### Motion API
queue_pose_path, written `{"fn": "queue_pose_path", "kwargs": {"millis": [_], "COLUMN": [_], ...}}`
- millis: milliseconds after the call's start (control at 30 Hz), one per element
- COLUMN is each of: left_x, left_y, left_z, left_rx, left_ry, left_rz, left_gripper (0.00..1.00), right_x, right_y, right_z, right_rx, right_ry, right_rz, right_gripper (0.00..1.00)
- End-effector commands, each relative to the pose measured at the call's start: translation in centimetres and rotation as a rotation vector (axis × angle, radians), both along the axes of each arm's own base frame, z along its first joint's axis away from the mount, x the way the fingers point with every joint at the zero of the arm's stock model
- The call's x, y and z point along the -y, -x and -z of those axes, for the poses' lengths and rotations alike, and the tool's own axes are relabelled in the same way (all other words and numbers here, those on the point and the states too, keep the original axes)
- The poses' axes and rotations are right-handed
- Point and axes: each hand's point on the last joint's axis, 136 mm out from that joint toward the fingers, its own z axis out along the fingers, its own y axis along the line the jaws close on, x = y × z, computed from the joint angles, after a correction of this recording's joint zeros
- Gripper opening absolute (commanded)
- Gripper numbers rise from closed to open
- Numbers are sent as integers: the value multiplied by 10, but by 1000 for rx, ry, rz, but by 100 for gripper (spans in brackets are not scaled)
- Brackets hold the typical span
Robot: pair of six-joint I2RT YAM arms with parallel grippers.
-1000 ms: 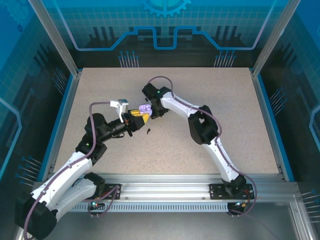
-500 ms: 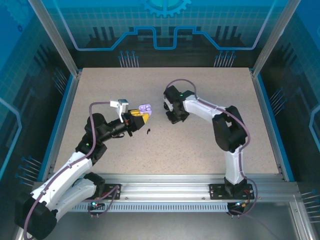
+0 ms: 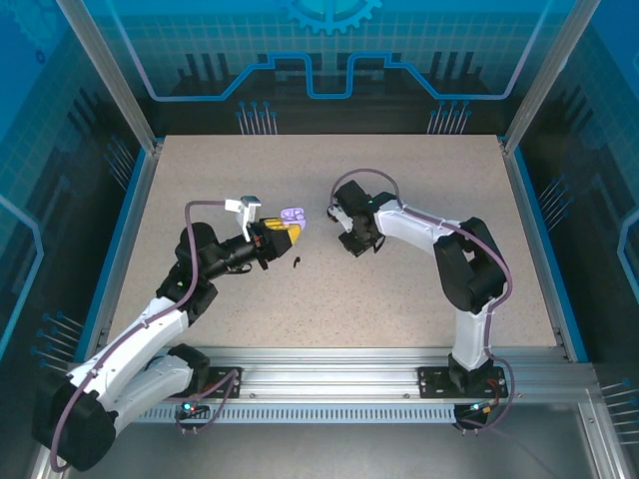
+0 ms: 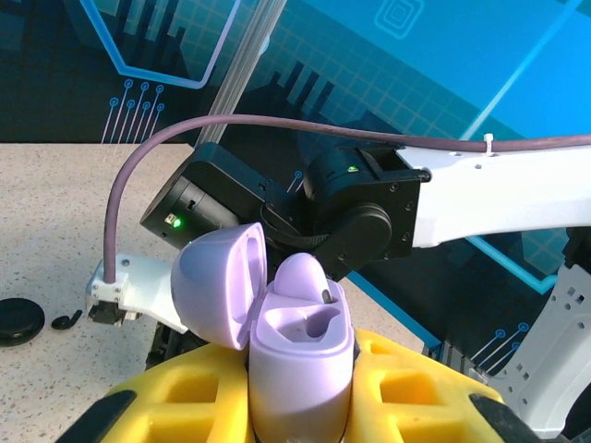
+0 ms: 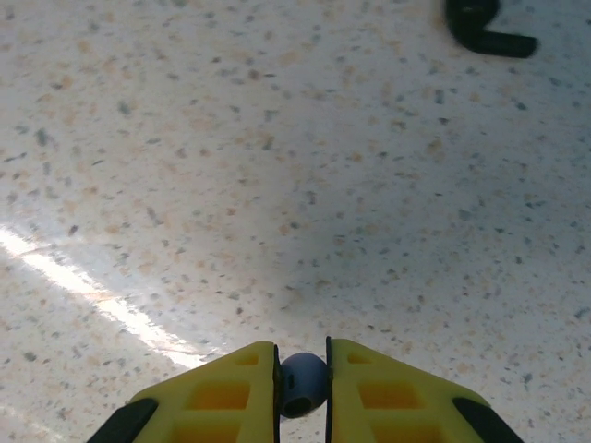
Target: Insert the wireless bluetooth earbuds into the charging case
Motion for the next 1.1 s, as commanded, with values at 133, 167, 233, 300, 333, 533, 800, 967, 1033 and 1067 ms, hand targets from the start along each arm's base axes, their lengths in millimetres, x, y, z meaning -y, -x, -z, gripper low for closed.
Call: {"fn": "queue_pose_path", "kwargs": {"millis": [133,167,233,300,333,533,800,967,1033,1067], "left_x": [1,1,1,1,1,1,0,0,1,0], "left_y": [2,1,2,2,2,1,1,1,2,2], "left_z": [-8,-8,-8,-8,-7,-6,-5,-5,-5,-6], "left_rx": [32,33,34,33,30,25,25,21,22,25], "left_ry": [19,20,20,19,19,19,18,19,19,21], "left_rz": [17,16,17,16,16,13,11,11,12,11], "left_gripper": [10,10,9,9,10,10,9,9,9,9], "right_x": [-9,-9,-8,-8,-8,-9,-7,1,0,0], "right_y": [18,19,19,21,20,22,26,26,27,27], "right_z": [14,16,20,22,23,22,5,-3,-5,-6], "right_rx": [-69,-74,-81,-87,-89,-96,-150,-214,-252,-254], "right_ry": [35,41,52,58,60,57,21,-24,-79,-99], "right_rz": [-121,-123,-117,-116,-112,-96,5,170,219,240], "right_gripper": [20,20,21,21,22,35,52,53,53,53]}}
